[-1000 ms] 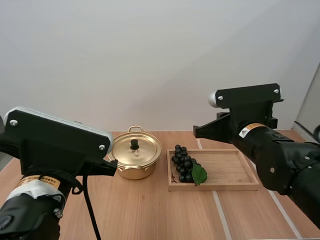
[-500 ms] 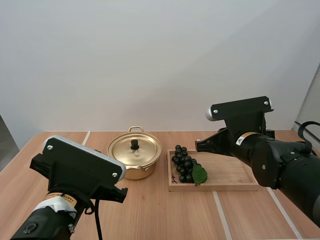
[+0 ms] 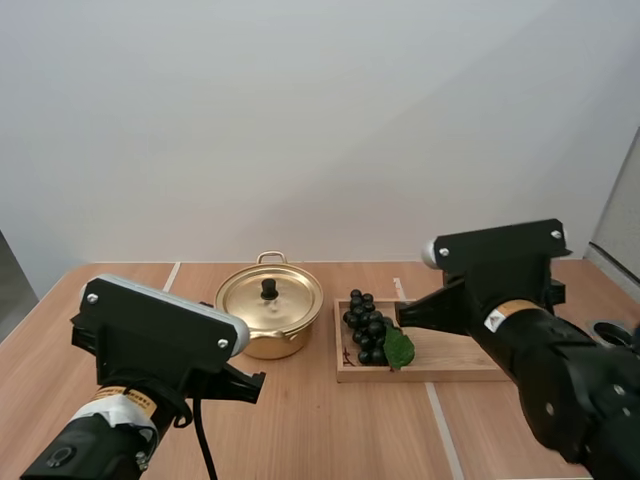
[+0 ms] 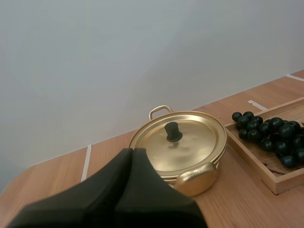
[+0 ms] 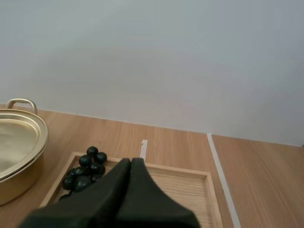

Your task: Open the pot, put the pineapple inside, and close it

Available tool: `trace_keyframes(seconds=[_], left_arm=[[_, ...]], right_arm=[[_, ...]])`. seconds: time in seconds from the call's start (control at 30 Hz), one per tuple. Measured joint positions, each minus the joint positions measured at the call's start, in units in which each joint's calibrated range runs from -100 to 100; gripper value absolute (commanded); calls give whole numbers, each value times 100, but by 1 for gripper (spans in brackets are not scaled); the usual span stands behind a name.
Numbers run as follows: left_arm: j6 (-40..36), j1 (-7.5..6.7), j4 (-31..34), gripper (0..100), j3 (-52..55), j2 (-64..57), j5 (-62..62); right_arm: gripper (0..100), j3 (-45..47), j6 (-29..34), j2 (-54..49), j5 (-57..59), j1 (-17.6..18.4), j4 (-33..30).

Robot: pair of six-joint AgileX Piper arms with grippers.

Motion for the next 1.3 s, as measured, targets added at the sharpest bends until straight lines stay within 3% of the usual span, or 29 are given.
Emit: trace_keyframes(seconds=[0.23,0.47,1.1,1.3], left_arm=[[-96,0,0,0,195,0,15],[-107,35,0,0,592,0,13],[-277,62,7,0,918,0,-220],[-339,62,7,0,918,0,-337]], right_arm=[[0,1118,0,-1352,-40,0,91],[0,1269,0,-2095,-40,0,91],[0,1269,0,-2211,8,0,91],[0,1280,0,-2227,1194,0,91]])
